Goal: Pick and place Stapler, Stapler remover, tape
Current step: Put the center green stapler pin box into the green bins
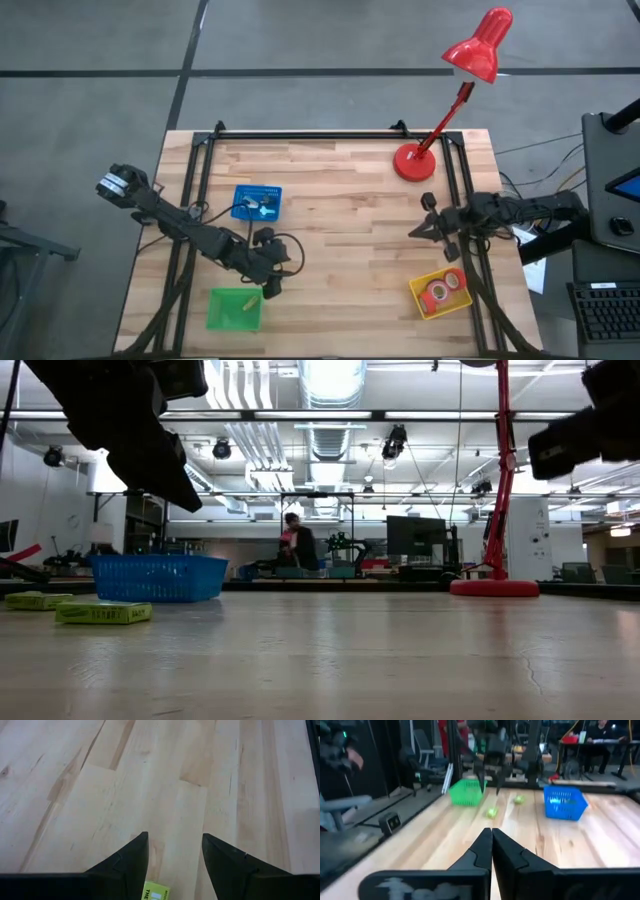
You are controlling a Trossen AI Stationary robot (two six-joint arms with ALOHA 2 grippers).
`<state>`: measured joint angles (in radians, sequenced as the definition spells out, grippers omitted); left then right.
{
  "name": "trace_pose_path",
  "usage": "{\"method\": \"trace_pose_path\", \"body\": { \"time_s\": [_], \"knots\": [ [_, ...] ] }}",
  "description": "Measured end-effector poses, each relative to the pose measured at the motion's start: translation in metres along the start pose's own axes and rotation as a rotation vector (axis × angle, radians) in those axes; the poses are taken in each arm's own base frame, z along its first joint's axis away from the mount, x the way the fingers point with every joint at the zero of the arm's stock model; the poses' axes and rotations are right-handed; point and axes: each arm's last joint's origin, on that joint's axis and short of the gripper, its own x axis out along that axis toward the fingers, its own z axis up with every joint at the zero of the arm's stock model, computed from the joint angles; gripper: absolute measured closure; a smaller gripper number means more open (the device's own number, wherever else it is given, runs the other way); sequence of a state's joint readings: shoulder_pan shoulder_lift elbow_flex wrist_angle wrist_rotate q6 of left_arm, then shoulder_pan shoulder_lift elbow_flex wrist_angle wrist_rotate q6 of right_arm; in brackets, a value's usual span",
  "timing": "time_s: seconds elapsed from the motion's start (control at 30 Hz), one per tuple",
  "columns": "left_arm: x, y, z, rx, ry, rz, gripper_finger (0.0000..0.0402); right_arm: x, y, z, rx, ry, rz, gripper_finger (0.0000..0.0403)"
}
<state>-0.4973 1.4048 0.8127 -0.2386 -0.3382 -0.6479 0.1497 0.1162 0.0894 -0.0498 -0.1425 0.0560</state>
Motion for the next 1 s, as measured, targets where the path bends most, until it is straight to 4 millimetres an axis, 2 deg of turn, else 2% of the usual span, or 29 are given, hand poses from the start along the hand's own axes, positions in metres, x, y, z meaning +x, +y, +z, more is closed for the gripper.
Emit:
{"method": "trace_pose_path", "body": {
  "time_s": [0.1,0.17,0.33,0.53,0.77,1.0],
  "knots": [
    [0.000,0.000,0.000,-0.001,0.000,0.000,0.0216,0.003,-0.001,-0.017,-0.005,0.043,-0.004,0.0394],
    [0.000,0.000,0.000,-0.002,0.000,0.000,0.0216,0.004,-0.002,-0.018,0.003,0.040,-0.022,0.0394],
    [0.000,0.000,0.000,-0.010,-0.003,-0.002,0.0216,0.005,-0.004,-0.012,-0.025,-0.020,-0.099,0.0394],
    [0.001,0.002,0.002,0.028,-0.005,0.006,0.0216,0.005,-0.004,-0.011,-0.033,-0.018,-0.100,0.0394],
    [0.002,0.008,0.017,-0.008,-0.042,0.018,0.0216,0.004,-0.004,-0.011,-0.034,-0.018,-0.100,0.0394],
    [0.002,0.008,0.018,0.031,-0.048,0.017,0.0216,0.004,-0.004,-0.011,-0.033,-0.017,-0.100,0.0394]
  ]
}}
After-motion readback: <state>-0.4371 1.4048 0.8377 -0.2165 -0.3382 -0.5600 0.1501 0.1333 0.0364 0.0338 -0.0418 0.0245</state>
